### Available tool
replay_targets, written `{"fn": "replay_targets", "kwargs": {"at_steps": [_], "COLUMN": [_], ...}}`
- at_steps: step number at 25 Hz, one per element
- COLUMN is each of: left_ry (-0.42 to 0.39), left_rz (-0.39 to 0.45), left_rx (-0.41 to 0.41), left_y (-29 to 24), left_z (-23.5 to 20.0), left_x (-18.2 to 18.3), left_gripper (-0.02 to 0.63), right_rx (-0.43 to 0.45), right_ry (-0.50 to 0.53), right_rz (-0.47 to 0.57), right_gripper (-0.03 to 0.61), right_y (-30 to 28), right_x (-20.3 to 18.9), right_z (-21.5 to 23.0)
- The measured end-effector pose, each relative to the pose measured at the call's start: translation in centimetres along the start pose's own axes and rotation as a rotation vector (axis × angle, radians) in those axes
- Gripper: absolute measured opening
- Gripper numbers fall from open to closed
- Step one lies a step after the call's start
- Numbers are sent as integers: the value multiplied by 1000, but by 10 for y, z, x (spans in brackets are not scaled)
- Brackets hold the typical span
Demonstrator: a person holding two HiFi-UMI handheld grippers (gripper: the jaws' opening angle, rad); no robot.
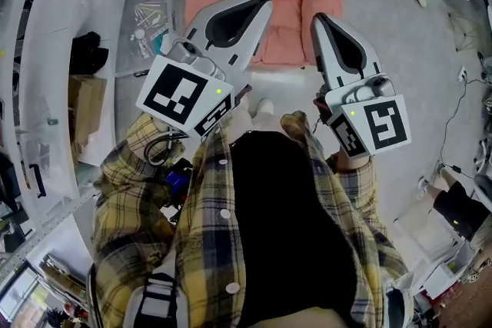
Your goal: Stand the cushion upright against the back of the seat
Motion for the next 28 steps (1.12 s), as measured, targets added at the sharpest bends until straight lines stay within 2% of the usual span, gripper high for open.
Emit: {"fn": "replay_targets", "kwargs": {"at_steps": [7,28], "left_ry": [4,21], "left_rz": [37,0], "left_rx": [8,-28], "left_y": [0,5], "left_z": [-4,5], "left_x": [10,-4], "left_gripper": [3,3], "right_rx": [10,-21], "right_ry": [6,-17], "right_rz": [-12,-23], "right_gripper": [16,15], "right_y": [-6,6], "right_x": [0,-8], "right_z": [-7,-8]}}
Point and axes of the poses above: the fingertips, and each gripper's own axes: y backward along the fingers, z to its right, x out of its top, the point moved 4 cm from there along y, backward along the fingers, and after that the axes turned 1 degree about x, right-handed, at the moved point
